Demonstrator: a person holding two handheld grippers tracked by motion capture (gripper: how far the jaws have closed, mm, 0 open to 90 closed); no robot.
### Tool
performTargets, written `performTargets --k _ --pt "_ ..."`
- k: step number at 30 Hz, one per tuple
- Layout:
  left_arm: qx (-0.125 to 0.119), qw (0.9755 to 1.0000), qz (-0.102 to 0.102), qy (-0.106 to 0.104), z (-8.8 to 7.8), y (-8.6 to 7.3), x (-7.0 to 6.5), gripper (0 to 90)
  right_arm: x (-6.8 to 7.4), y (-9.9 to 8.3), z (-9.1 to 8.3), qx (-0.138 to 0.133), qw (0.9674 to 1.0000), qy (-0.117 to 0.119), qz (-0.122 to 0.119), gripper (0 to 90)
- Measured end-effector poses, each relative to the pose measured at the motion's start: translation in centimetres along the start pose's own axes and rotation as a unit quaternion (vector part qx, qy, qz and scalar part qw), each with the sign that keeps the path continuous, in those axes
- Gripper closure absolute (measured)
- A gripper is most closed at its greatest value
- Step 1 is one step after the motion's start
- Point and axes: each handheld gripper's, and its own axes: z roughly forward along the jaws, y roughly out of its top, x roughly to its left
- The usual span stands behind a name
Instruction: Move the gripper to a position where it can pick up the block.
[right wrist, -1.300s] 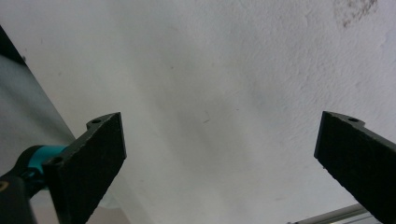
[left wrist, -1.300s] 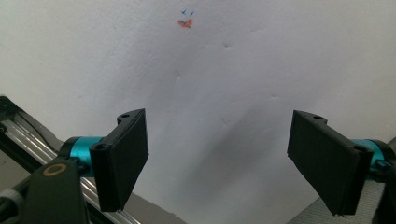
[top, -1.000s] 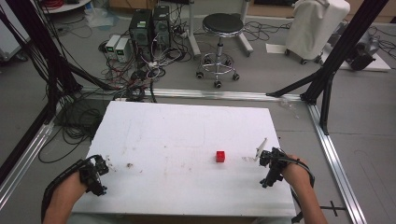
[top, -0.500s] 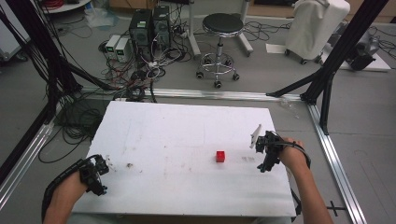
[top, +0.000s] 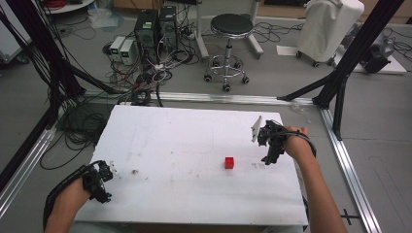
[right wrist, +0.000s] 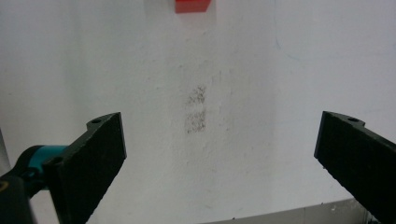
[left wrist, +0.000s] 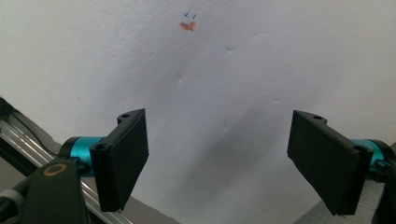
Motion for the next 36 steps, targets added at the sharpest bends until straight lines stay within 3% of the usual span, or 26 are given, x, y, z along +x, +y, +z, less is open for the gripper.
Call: performTargets --k 7,11,36 --pt "0.001 1.0 -0.001 0.0 0.0 0.0 0.1 20.8 -0.3 3.2 0.5 -0.002 0.9994 0.008 -0.033 1.3" --pt "0.0 1.0 -0.002 0.0 0.0 -0.1 0.1 20.8 -0.6 4.4 1.3 0.007 0.9992 0.011 -0.037 1.3" --pt "0.001 1.0 -0.003 -0.003 0.2 0.0 0.1 20.8 -0.6 8.6 7.3 0.025 0.9953 0.044 -0.082 1.3"
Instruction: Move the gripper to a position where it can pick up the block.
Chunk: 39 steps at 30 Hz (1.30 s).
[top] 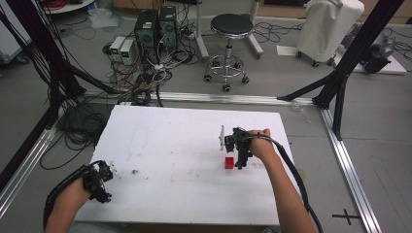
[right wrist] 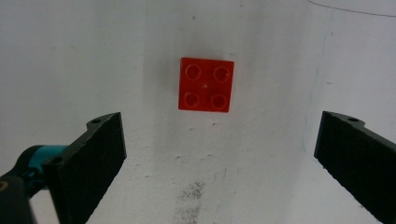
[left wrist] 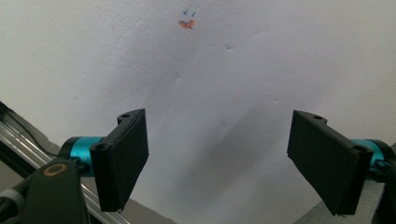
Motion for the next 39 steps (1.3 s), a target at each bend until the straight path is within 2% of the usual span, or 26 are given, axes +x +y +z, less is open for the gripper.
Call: performTargets --k 6,10,11,16,18,19,23,25,28,32,35,36,39 --pt "0.001 1.0 0.0 -0.002 0.0 0.0 0.0 20.8 -0.1 0.3 0.9 -0.005 0.9999 0.01 0.009 1.3" --pt "-0.001 1.0 -0.001 -0.002 0.1 0.0 0.0 20.8 0.0 0.3 1.9 0.019 0.9996 0.015 0.017 1.3" --pt "0.0 1.0 0.0 -0.001 0.1 0.0 0.0 20.8 -0.1 0.5 2.1 0.013 0.9997 0.015 0.011 1.3" --pt "0.002 1.0 0.001 -0.003 0.1 0.0 0.0 20.8 -0.1 1.2 2.9 0.01 0.9995 0.021 0.019 1.3" --pt "0.001 1.0 0.001 -0.002 0.1 0.0 0.0 20.8 -0.3 1.4 3.3 0.007 0.9997 0.021 0.007 1.3" --pt "0.0 1.0 0.0 -0.002 0.1 0.0 0.0 20.8 -0.2 1.4 3.4 0.013 0.9994 0.024 0.019 1.3" --pt "0.002 1.0 0.001 -0.003 0.0 0.0 0.0 20.8 -0.2 1.5 3.7 0.019 0.9992 0.025 0.027 1.3" --pt "0.0 1.0 -0.001 -0.003 0.1 0.0 0.0 20.8 -0.5 1.4 4.0 0.002 0.9993 0.028 0.026 1.3" --pt "0.0 1.0 -0.001 -0.003 0.1 0.0 0.0 20.8 -0.5 1.0 4.4 -0.008 0.9986 0.035 0.038 1.3" --pt "0.0 1.0 0.0 -0.002 0.1 0.1 0.0 20.8 -0.4 0.6 4.9 0.003 0.9985 0.038 0.039 1.3" --pt "0.003 1.0 0.002 -0.004 0.1 0.1 0.0 20.8 -0.4 0.7 5.0 0.002 0.9984 0.041 0.038 1.3" --pt "0.002 1.0 0.003 -0.003 0.1 0.1 0.0 20.8 -0.5 0.8 5.1 -0.008 0.9986 0.039 0.033 1.3" --pt "0.001 1.0 0.003 -0.003 0.1 0.1 0.0 20.8 -0.5 0.9 5.1 -0.003 0.9984 0.041 0.039 1.3"
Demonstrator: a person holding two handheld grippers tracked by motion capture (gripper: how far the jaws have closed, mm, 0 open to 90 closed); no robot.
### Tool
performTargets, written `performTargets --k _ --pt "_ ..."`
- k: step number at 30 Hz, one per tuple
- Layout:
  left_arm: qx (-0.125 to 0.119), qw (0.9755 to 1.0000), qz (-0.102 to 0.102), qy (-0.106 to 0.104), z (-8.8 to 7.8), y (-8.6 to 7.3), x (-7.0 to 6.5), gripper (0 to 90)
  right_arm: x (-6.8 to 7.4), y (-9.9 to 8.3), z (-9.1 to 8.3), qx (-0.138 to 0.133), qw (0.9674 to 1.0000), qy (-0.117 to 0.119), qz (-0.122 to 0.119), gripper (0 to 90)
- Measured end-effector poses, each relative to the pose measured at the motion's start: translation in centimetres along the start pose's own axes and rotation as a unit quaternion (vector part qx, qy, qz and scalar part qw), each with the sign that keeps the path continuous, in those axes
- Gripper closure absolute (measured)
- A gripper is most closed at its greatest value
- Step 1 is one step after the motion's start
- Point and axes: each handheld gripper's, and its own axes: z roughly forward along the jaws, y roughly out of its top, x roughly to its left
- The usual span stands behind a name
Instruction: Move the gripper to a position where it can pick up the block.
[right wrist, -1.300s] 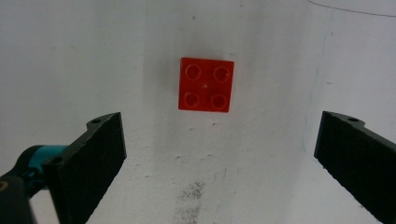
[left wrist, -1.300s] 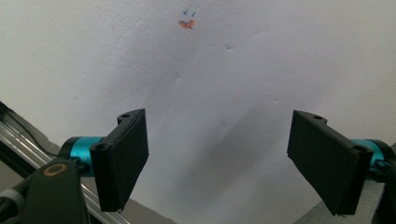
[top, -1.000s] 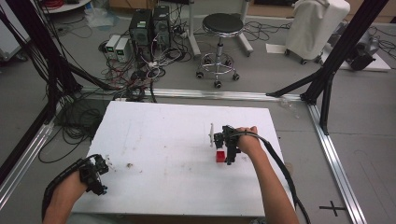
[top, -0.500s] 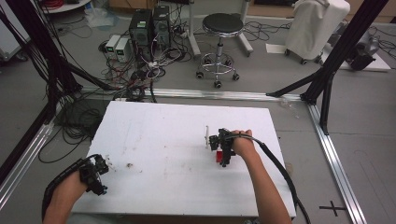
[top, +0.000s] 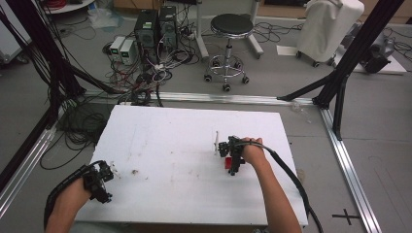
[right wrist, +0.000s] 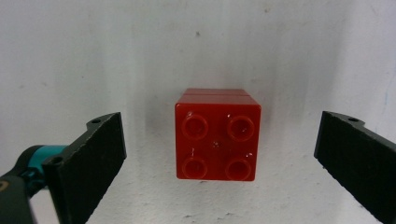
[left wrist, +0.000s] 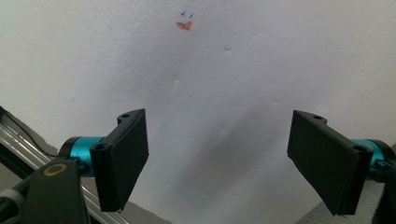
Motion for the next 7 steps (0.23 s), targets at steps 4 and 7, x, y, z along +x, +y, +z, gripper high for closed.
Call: performTargets --k 4,7 --pt "-0.002 1.0 -0.003 0.0 0.02 -0.01 0.0 20.8 0.04 -0.08 -0.01 0.003 1.0 -0.002 -0.001 1.3" --pt "-0.004 1.0 -0.004 -0.001 0.05 0.01 -0.03 20.8 0.17 -0.09 -0.15 0.004 1.0 0.0 0.007 1.3"
